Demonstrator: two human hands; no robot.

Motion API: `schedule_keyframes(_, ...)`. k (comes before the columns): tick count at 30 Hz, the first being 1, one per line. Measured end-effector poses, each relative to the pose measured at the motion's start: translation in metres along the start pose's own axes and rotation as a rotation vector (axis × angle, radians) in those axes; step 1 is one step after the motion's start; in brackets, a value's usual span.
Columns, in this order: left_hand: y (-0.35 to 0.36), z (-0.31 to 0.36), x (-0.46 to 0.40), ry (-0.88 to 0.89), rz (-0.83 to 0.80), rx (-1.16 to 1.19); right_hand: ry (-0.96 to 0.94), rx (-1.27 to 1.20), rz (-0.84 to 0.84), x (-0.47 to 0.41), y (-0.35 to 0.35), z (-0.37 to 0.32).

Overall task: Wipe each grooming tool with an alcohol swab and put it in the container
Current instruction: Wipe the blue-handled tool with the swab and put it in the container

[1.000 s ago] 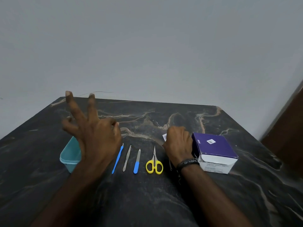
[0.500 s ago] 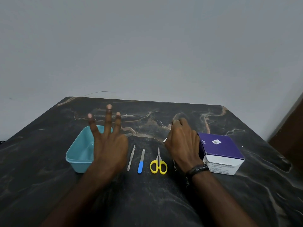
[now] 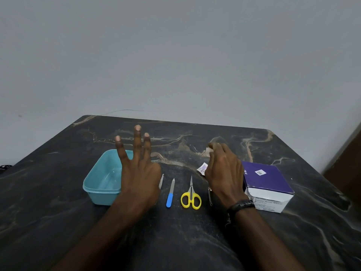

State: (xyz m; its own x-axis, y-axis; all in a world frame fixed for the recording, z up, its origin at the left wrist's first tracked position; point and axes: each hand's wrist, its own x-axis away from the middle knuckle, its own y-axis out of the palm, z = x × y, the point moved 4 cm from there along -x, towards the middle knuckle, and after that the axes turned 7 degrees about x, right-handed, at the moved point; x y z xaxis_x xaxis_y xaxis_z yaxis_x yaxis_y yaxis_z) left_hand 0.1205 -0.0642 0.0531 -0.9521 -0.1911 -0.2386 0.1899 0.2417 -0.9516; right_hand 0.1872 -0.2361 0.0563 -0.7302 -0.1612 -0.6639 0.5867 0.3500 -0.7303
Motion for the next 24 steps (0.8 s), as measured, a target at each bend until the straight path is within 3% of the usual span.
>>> schedule_keyframes(4, -0.012, -0.002, 0.001, -0.077, 0.224, 0.106, -0.017, -0.048, 0.161, 0.002, -0.004, -0.003)
schedule_keyframes(7, -0.021, -0.001, 0.005, 0.009, 0.546, 0.329, -0.062, -0.107, 0.283, 0.003, -0.010, -0.006)
schedule_keyframes(9, -0.024, 0.003, 0.011, 0.155, 0.764, 0.586, -0.022, -0.251, 0.255, 0.003, -0.010, -0.005)
schedule_keyframes(11, -0.025, 0.007, 0.015, 0.239, 0.844, 0.842, 0.126, -0.491, 0.132, 0.003, -0.005, -0.004)
schedule_keyframes(14, -0.019, 0.012, 0.015, 0.223, 0.760, 1.192, 0.302, -0.798, -0.031, 0.003, 0.002, -0.005)
schedule_keyframes(17, -0.012, 0.020, 0.015, 0.175, 0.524, 1.403, 0.377, -0.955, -0.093, 0.003, 0.004, -0.005)
schedule_keyframes(19, -0.007, 0.026, 0.015, 0.160, 0.353, 1.480, 0.413, -1.050, -0.126, 0.004, 0.004, -0.006)
schedule_keyframes(24, 0.003, 0.035, 0.014, 0.116, 0.186, 1.576, 0.510, -1.269, -0.189, 0.007, 0.003, -0.010)
